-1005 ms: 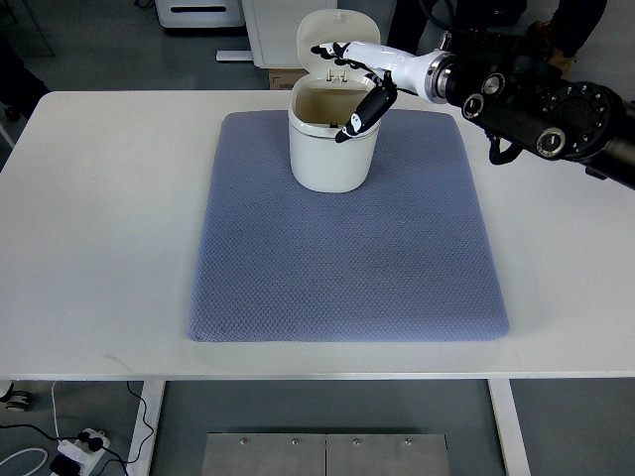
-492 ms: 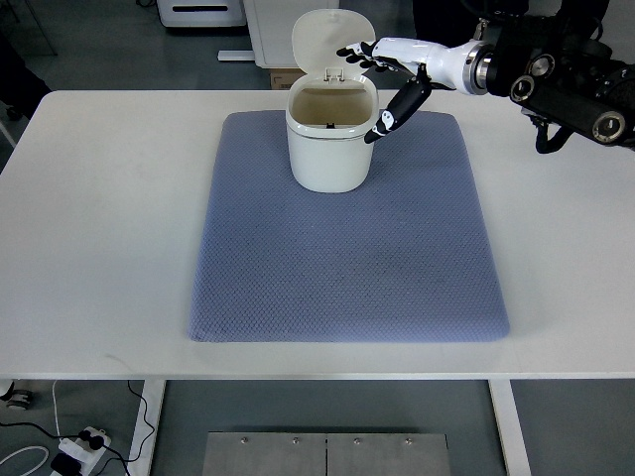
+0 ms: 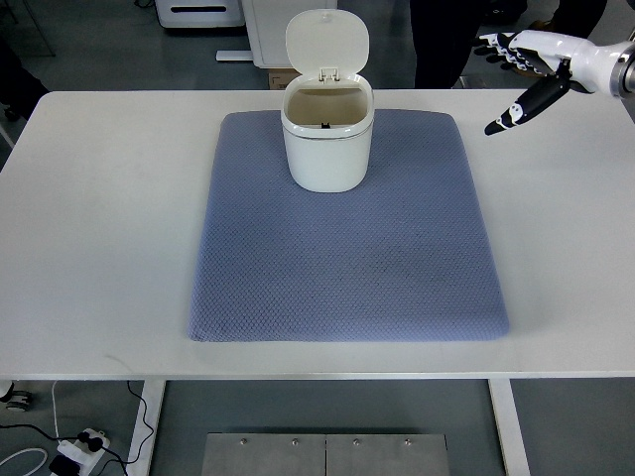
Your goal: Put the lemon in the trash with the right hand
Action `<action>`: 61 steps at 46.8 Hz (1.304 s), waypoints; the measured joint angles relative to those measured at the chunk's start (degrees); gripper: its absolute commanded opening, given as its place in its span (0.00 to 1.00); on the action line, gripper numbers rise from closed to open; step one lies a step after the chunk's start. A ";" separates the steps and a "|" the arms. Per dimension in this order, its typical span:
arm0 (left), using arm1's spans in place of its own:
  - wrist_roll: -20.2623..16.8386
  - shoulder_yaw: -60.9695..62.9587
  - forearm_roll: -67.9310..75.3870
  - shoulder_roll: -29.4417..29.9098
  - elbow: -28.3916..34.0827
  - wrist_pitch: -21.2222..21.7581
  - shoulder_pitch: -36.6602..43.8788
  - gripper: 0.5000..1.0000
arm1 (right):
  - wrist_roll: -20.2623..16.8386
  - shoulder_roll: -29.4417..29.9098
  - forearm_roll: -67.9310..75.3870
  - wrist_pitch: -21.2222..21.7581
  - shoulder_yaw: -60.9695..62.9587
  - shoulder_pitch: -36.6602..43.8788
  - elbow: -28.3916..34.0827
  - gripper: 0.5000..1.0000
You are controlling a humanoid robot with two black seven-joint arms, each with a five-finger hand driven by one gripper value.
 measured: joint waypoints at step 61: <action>0.00 0.02 0.01 0.00 0.00 0.00 -0.01 1.00 | 1.11 27.91 28.98 -20.97 43.84 -26.19 -25.88 1.00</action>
